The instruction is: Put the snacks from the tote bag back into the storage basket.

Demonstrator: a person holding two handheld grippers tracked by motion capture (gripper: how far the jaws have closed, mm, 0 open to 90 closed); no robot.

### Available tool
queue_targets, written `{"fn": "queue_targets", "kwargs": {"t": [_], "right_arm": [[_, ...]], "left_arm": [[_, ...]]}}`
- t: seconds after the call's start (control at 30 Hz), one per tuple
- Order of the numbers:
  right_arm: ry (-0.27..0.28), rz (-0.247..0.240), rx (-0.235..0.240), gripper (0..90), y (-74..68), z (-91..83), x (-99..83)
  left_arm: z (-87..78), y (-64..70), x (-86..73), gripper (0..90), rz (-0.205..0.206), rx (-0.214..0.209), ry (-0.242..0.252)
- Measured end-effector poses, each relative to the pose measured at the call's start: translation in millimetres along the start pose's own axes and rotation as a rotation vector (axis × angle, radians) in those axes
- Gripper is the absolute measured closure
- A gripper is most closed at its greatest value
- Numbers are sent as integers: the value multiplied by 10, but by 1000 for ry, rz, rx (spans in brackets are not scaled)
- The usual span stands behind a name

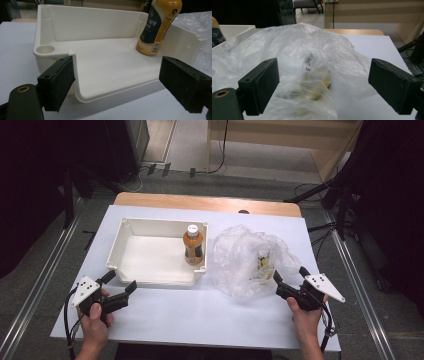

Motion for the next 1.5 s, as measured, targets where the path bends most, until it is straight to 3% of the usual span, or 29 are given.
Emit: {"fn": "queue_targets", "kwargs": {"t": [0.33,0.67,1.23,1.33,1.5], "right_arm": [[3,5,12,74,171,-149,-133],[-16,15,-5,69,333,-272,-267],[-42,61,-73,70,703,-480,-487],[-37,81,-74,72,720,-493,-479],[-46,69,-66,73,690,-471,-488]], "left_arm": [[0,-4,2,131,-1,2,2],[-2,-6,3,131,-3,-1,3],[1,-4,0,131,-1,3,1],[2,-2,-1,132,2,4,0],[1,-3,-4,131,-1,5,-1]]}}
Point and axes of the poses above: each handheld gripper's, and its own axes: z roughly forward along the jaws, x roughly out of its top, y roughly to its right, the point moved 8 cm from there along z, roughly forward along the jaws, and after that the axes turned 12 degrees about -z, right-handed, at the moved point
